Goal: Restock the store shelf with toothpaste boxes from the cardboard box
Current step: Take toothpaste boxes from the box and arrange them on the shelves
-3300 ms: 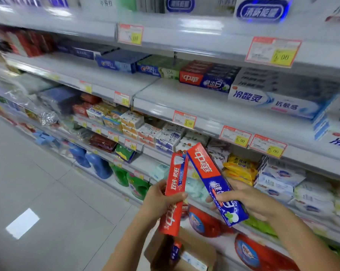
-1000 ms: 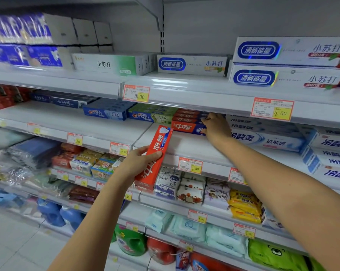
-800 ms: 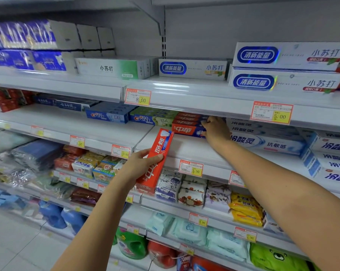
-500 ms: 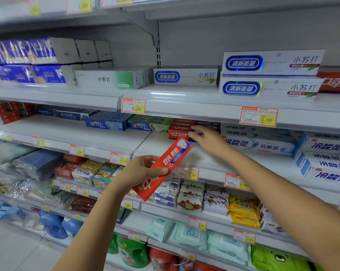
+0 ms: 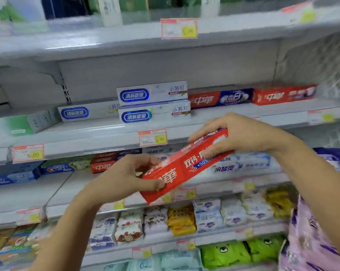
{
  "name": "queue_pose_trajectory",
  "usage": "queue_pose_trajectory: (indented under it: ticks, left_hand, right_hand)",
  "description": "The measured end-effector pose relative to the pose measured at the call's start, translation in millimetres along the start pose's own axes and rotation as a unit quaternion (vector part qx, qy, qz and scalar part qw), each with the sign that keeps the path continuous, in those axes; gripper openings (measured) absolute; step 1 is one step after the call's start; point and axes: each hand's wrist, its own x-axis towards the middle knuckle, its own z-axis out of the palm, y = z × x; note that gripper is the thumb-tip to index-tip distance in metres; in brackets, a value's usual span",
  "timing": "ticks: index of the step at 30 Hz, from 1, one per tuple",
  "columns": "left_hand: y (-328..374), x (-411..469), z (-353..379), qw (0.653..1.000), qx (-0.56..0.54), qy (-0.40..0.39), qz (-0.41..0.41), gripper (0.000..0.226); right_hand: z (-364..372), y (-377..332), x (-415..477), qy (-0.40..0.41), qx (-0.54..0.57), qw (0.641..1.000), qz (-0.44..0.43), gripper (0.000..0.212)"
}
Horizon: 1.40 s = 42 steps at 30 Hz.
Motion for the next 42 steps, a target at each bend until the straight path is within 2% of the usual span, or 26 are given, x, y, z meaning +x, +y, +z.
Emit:
queue_pose_trajectory:
  ticks: [5,8,10,13,16,19,21,27,35,42]
  left_hand:
    - [69.0,59.0,24.2,0.993,0.034,0.045,0.099,0.039]
    - [98.7,101.0,36.8,0.984,0.07,0.102,0.128,0.038]
    - [110.0,127.7,45.2,0.977,0.073,0.147,0.139,0.046]
    - [110.5,160.9,57.1,0.968,0.105,0.179,0.14,0.073]
    - [110.8,180.7,75.7,0.965,0.168,0.161,0.121,0.064]
    - [116.6,197.5,93.6,0.952,0.252,0.122,0.121,0.054]
    - [122.1,206.3,101.5,0.95,0.264,0.11,0.128,0.052]
    - [116.0,220.0,113.5,0.944,0.251,0.151,0.152,0.047]
    - [107.3,227.0,118.7,0.929,0.282,0.173,0.166,0.053]
    - [104.0,229.7,119.2,0.925,0.287,0.176,0.175,0.055]
  right_hand:
    - [-60.6,11.1,-29.5,0.12,-0.161,0.98,0.005,0.04]
    - [-94.6,18.9,-28.9,0.148,-0.245,0.958,0.008,0.043]
    - [-121.6,33.5,-27.7,0.145,-0.26,0.954,0.032,0.042]
    - [-167.9,69.9,-28.6,0.181,-0.251,0.948,0.078,0.038]
    - [-204.0,116.2,-30.1,0.211,-0.215,0.943,0.141,0.038]
    - [-223.1,156.8,-28.3,0.203,-0.233,0.933,0.184,0.044]
    - [-230.0,175.8,-27.7,0.187,-0.244,0.929,0.208,0.048]
    - [-232.7,213.6,-20.0,0.186,-0.225,0.929,0.227,0.057]
    - [-225.6,222.6,-10.1,0.183,-0.318,0.906,0.21,0.052]
    - [-218.4,211.0,-11.1,0.164,-0.348,0.894,0.23,0.05]
